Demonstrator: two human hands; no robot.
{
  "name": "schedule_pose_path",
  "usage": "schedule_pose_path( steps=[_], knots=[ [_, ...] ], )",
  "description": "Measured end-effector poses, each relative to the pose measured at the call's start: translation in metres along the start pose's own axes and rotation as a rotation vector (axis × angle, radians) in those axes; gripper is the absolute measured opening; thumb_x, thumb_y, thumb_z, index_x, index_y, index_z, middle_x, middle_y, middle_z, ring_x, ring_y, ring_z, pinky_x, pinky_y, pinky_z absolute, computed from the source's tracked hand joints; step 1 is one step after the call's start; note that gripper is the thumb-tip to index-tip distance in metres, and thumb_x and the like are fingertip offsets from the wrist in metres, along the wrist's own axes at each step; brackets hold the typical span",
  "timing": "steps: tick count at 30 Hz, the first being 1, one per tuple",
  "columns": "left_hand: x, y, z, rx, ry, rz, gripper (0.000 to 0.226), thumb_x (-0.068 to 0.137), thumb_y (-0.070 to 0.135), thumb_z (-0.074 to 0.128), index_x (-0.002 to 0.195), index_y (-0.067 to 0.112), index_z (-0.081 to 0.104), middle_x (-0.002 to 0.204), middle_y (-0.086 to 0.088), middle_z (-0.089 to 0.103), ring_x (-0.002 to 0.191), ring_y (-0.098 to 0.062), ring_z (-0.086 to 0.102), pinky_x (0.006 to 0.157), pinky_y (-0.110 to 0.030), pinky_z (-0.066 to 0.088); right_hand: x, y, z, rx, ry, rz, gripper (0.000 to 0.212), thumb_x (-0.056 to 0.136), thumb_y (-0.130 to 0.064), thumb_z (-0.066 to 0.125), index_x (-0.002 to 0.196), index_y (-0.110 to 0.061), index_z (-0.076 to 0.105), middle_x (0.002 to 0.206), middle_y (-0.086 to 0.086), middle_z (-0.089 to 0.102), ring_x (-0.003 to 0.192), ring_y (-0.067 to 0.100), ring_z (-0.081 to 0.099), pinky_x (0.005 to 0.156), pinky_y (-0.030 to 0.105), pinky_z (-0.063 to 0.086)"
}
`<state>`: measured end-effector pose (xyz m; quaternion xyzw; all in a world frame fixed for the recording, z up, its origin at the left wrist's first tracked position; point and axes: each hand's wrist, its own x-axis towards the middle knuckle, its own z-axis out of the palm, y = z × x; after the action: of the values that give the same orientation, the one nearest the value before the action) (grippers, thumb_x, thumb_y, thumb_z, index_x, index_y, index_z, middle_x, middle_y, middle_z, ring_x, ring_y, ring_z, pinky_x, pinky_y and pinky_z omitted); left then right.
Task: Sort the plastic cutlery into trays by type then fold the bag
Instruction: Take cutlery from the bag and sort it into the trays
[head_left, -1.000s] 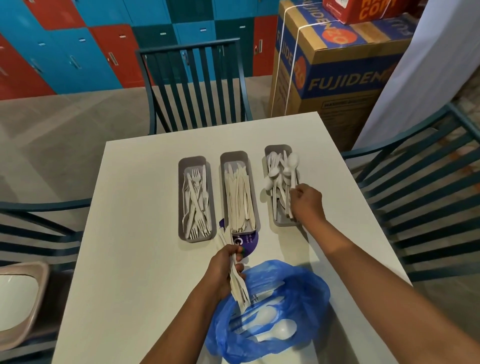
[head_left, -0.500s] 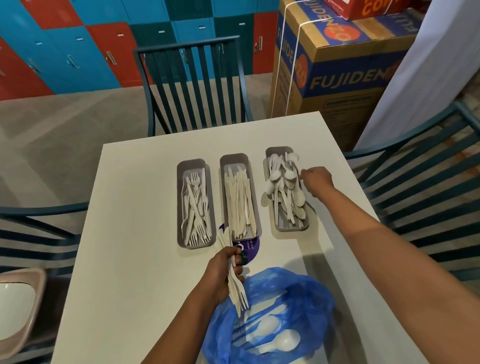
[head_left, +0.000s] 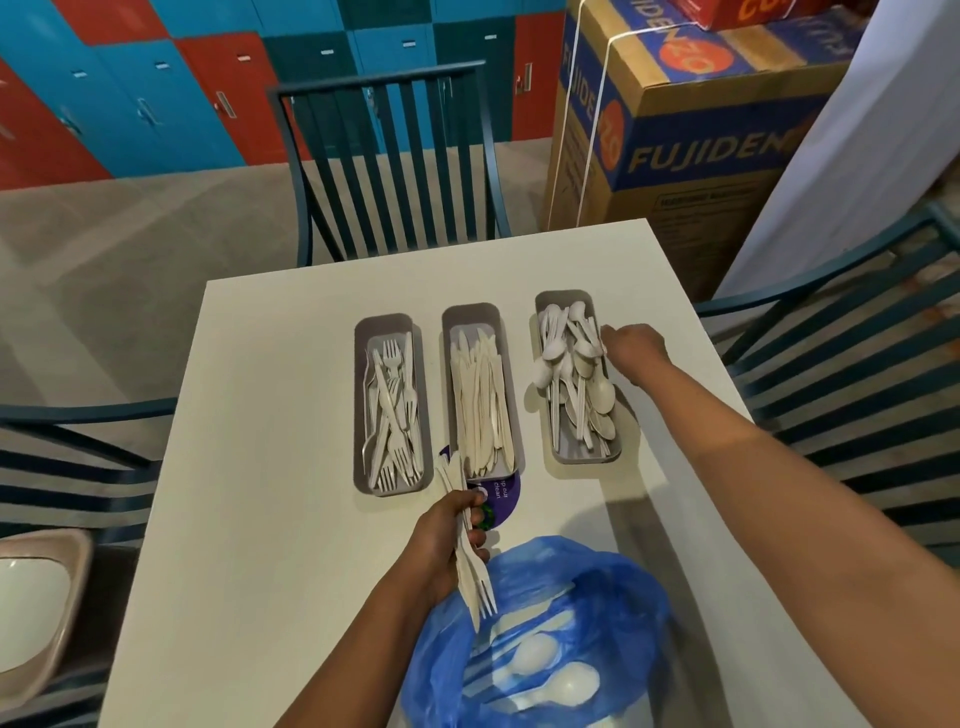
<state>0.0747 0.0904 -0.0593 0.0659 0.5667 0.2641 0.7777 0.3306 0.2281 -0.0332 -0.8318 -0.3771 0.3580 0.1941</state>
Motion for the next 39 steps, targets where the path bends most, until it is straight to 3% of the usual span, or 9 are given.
schedule_pose_path(
  steps=[2,7,10,15,19,24,28,35,39],
  knots=[
    [-0.002,0.000,0.002,0.000,-0.017,0.000,0.020,0.089,0.012,0.043,0.071,0.013,0.050,0.048,0.002,0.040,0.033,-0.009,0.032,0.038,-0.017,0.027,-0.010,0.001,-0.005,0.011,0.035,-0.035,0.045,0.097,-0.028,0.037,0.061,-0.005,0.047,0.067,0.006,0.049,0.083,0.026,0.050,0.071,0.027,0.035],
    [-0.010,0.007,0.011,-0.142,-0.095,0.019,0.019,0.084,0.009,0.033,0.072,0.010,0.048,0.047,0.001,0.042,0.032,-0.010,0.035,0.038,-0.014,0.029,-0.056,-0.006,-0.004,0.104,0.106,-0.238,0.025,0.093,-0.024,0.048,0.095,-0.009,0.067,0.098,0.010,0.066,0.094,0.026,0.061,0.071,0.024,0.040],
    [-0.013,0.013,0.017,-0.106,-0.098,0.078,0.025,0.093,0.012,0.036,0.069,0.011,0.045,0.045,0.001,0.042,0.035,-0.011,0.040,0.038,-0.016,0.032,-0.106,-0.012,0.009,0.003,-0.236,-0.279,0.024,0.094,-0.025,0.050,0.082,-0.011,0.066,0.069,0.002,0.057,0.059,0.016,0.052,0.049,0.018,0.035],
    [-0.018,0.019,0.026,-0.132,-0.045,0.227,0.024,0.099,0.018,0.042,0.079,0.015,0.055,0.050,0.006,0.058,0.042,-0.007,0.055,0.042,-0.017,0.046,-0.161,-0.004,0.036,-0.401,-0.845,-0.228,0.029,0.094,-0.039,0.049,0.093,-0.014,0.063,0.080,-0.005,0.059,0.067,0.011,0.054,0.056,0.023,0.042],
    [-0.027,0.021,0.032,-0.094,0.024,0.326,0.023,0.099,0.019,0.043,0.081,0.016,0.056,0.061,0.005,0.056,0.050,-0.008,0.053,0.047,-0.022,0.044,-0.176,0.013,0.057,-0.190,-0.680,-0.301,0.026,0.091,-0.030,0.055,0.069,-0.016,0.055,0.079,0.005,0.061,0.066,0.016,0.058,0.052,0.024,0.045],
    [-0.039,0.022,0.036,-0.068,0.093,0.328,0.036,0.098,0.029,0.046,0.067,0.012,0.049,0.039,0.005,0.047,0.036,-0.007,0.046,0.045,-0.017,0.042,-0.189,0.019,0.057,0.113,-0.571,-0.306,0.022,0.090,-0.031,0.060,0.079,-0.012,0.058,0.072,0.003,0.054,0.059,0.009,0.053,0.047,0.021,0.047],
    [-0.041,0.018,0.042,-0.018,0.171,0.392,0.036,0.098,0.034,0.045,0.069,0.012,0.047,0.051,0.001,0.045,0.044,-0.009,0.044,0.050,-0.022,0.038,-0.196,0.022,0.056,0.115,-0.572,-0.349,0.019,0.079,-0.022,0.074,0.088,-0.010,0.061,0.079,0.006,0.050,0.060,0.010,0.048,0.044,0.017,0.043],
    [-0.035,0.008,0.041,0.042,0.131,0.420,0.041,0.097,0.048,0.036,0.088,0.010,0.050,0.058,0.000,0.037,0.047,-0.011,0.038,0.055,-0.028,0.040,-0.198,0.021,0.048,0.073,-0.549,-0.381,0.016,0.089,-0.010,0.058,0.075,-0.015,0.063,0.084,0.013,0.058,0.035,0.000,0.047,0.040,0.018,0.046],
    [-0.033,0.006,0.041,0.033,0.215,0.446,0.045,0.099,0.047,0.032,0.104,0.006,0.050,0.065,-0.004,0.042,0.055,-0.015,0.043,0.052,-0.025,0.043,-0.205,0.022,0.051,0.123,-0.540,-0.366,0.013,0.086,-0.023,0.065,0.078,-0.015,0.061,0.074,0.001,0.055,0.050,0.006,0.051,0.042,0.018,0.045]
  ],
)
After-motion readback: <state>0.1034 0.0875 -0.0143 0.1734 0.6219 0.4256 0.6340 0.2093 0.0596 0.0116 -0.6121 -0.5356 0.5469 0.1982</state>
